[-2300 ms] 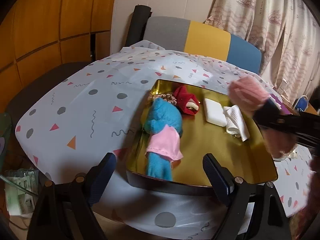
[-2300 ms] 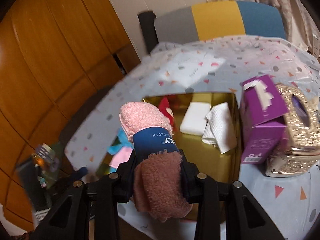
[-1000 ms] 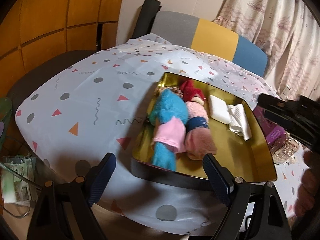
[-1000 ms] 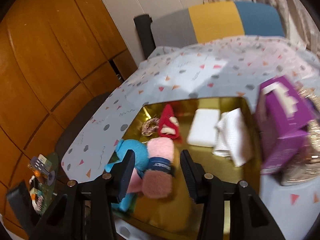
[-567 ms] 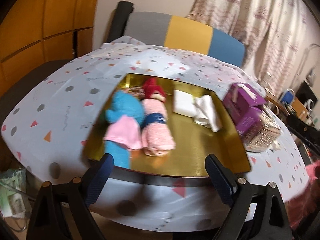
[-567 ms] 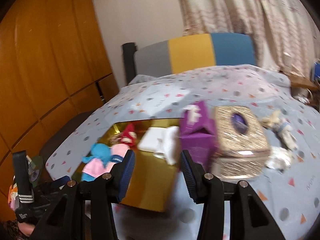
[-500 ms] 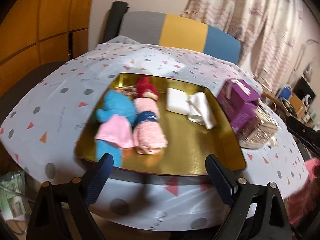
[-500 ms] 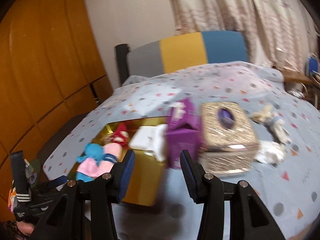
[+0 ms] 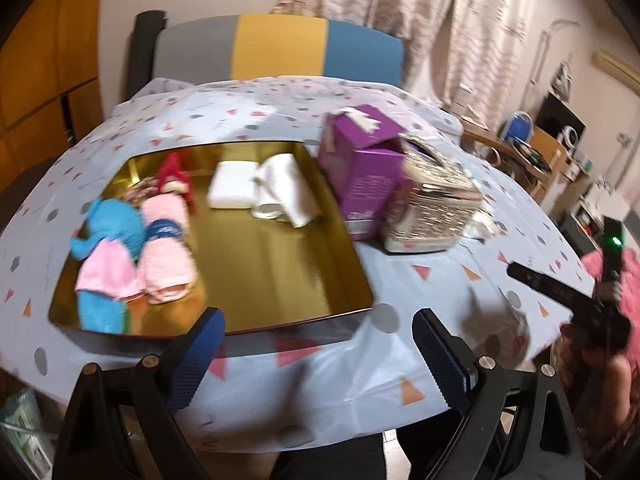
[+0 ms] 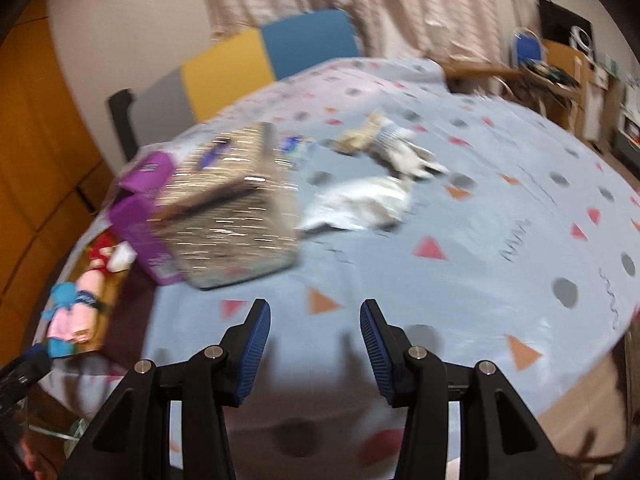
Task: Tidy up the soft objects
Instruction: 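Move the right tool to the white knit glove and grasp it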
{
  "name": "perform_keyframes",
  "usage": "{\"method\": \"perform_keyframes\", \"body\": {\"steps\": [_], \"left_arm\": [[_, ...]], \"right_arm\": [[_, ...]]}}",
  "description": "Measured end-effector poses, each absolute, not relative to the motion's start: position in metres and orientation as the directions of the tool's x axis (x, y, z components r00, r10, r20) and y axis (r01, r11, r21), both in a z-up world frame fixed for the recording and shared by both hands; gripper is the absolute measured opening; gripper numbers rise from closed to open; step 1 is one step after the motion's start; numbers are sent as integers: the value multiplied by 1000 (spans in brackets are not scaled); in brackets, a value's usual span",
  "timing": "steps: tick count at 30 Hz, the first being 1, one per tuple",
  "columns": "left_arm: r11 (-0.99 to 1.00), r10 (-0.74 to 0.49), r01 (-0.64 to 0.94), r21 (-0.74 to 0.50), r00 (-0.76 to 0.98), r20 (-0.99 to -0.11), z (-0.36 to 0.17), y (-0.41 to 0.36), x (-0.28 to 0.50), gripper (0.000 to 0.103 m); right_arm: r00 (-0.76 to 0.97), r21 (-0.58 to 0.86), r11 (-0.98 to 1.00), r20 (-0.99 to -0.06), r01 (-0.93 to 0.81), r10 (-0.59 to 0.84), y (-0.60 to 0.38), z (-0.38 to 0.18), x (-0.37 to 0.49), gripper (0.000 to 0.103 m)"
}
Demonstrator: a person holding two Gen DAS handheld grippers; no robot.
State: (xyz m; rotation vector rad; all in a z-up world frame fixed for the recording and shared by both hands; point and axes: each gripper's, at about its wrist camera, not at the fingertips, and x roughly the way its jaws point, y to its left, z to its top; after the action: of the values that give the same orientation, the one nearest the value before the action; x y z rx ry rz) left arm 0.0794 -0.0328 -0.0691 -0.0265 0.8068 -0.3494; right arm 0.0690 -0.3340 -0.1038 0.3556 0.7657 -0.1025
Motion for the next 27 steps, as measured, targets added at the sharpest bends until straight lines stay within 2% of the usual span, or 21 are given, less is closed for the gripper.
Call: {"method": "perform_keyframes", "body": {"steps": [8,14,16,19,25,27], "left_arm": [[914,-368,373,-160,591,-718,-73,-77,81,96],[904,-385,391,-175,561,-733,-79,-93,82,96],[906,-382,381,-182,554,-740,-82,-92,82,96],[910,-372,374,-180,544,-752,-86,-91,84,96],[914,-364,365,-177,544,-756,-88,-90,87,96],[913,-368,365,-183,542,-756,-88,-89,90,98]], "right_arm": [[692,263,935,-722,238,27,-401,-101,123,47],[688,240,967,-716,83,119,-413,-76,199,47],[626,251,968,-754,-6,200,-410,-81,230,47],[556,234,972,-812,28,179,-412,-97,261,47],[417,444,892,-829,87,372,-435,-133,287,47],[400,493,868,-809,60,431,-439,-137,279,47]]}}
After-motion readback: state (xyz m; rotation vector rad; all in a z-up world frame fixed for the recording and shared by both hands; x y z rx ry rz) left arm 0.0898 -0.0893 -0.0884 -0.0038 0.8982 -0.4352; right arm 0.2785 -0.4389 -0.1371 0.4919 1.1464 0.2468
